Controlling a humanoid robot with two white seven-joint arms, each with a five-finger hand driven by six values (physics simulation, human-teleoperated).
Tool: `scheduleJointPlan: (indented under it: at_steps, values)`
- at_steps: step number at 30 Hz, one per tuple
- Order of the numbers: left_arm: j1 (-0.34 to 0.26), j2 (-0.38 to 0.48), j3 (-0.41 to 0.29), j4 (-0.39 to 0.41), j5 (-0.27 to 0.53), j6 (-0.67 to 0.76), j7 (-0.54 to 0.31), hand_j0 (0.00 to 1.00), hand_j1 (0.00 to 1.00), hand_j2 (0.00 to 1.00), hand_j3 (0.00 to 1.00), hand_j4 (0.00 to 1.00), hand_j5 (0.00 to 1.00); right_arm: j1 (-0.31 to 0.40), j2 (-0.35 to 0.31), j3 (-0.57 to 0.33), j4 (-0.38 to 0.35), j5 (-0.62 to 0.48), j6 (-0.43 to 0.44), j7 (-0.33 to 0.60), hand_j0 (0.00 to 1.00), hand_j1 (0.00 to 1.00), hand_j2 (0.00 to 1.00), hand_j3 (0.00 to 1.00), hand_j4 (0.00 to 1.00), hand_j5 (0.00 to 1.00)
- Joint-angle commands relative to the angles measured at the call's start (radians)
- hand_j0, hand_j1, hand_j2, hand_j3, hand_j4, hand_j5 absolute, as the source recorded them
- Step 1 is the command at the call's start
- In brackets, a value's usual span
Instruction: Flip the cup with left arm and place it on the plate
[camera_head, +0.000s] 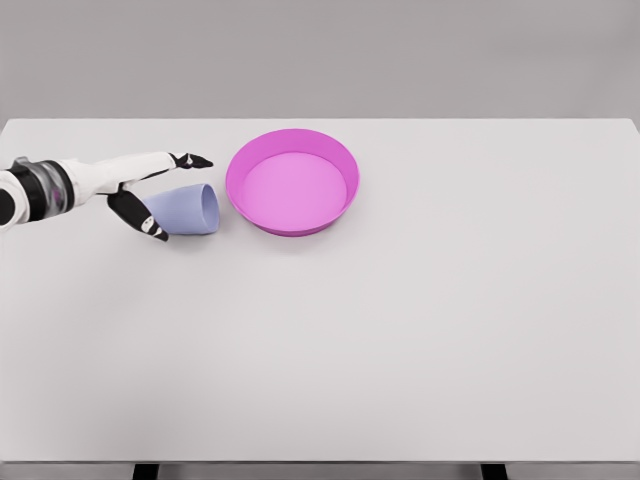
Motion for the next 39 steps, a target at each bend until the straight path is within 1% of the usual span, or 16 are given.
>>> scheduleJointPlan:
  at_steps: [1, 4, 6, 11, 13, 18, 22, 35, 39]
  values:
    - [-0.002, -0.012, 0.000, 0.027, -0.002, -0.001, 0.000, 1.00, 1.00, 1.00, 1.00, 1.00, 1.00, 0.000, 0.000, 0.000, 0.000, 0.002, 0.000, -0.001, 1.00, 1.00, 1.00, 1.00, 1.00, 1.00]
    - [-0.002, -0.026, 0.000, 0.050, -0.002, -0.001, 0.000, 1.00, 1.00, 1.00, 1.00, 1.00, 1.00, 0.000, 0.000, 0.000, 0.000, 0.002, 0.000, 0.000, 1.00, 1.00, 1.00, 1.00, 1.00, 1.00]
    - [-0.003, -0.043, 0.000, 0.080, -0.004, -0.002, 0.000, 1.00, 1.00, 1.00, 1.00, 1.00, 1.00, 0.000, 0.000, 0.000, 0.000, 0.000, 0.000, 0.000, 1.00, 1.00, 1.00, 1.00, 1.00, 1.00]
    - [-0.003, -0.074, -0.006, 0.093, -0.007, -0.001, 0.000, 1.00, 1.00, 1.00, 1.00, 1.00, 1.00, 0.000, 0.000, 0.000, 0.000, 0.000, 0.000, 0.000, 1.00, 1.00, 1.00, 1.00, 1.00, 1.00]
    - [-0.008, -0.077, -0.016, 0.121, -0.007, -0.001, 0.000, 1.00, 1.00, 1.00, 1.00, 1.00, 1.00, 0.000, 0.000, 0.000, 0.000, 0.000, 0.000, 0.000, 1.00, 1.00, 1.00, 1.00, 1.00, 1.00]
    - [-0.008, -0.077, -0.017, 0.129, -0.007, -0.001, 0.000, 1.00, 1.00, 1.00, 1.00, 1.00, 1.00, 0.000, 0.000, 0.000, 0.000, 0.002, 0.000, 0.000, 1.00, 1.00, 1.00, 1.00, 1.00, 1.00]
    - [-0.008, -0.101, -0.019, 0.150, -0.009, -0.001, 0.000, 1.00, 1.00, 1.00, 1.00, 1.00, 1.00, 0.000, 0.000, 0.000, 0.000, 0.002, 0.000, 0.000, 1.00, 1.00, 1.00, 1.00, 1.00, 1.00]
    - [-0.009, -0.101, -0.019, 0.152, -0.007, -0.001, 0.002, 1.00, 1.00, 1.00, 1.00, 1.00, 1.00, 0.000, 0.000, 0.000, 0.000, 0.000, 0.000, 0.000, 1.00, 1.00, 1.00, 1.00, 1.00, 1.00]
    - [-0.009, -0.104, -0.025, 0.173, -0.007, -0.001, 0.002, 1.00, 1.00, 1.00, 1.00, 1.00, 1.00, 0.000, 0.000, 0.000, 0.000, 0.000, 0.000, 0.000, 1.00, 1.00, 1.00, 1.00, 1.00, 1.00]
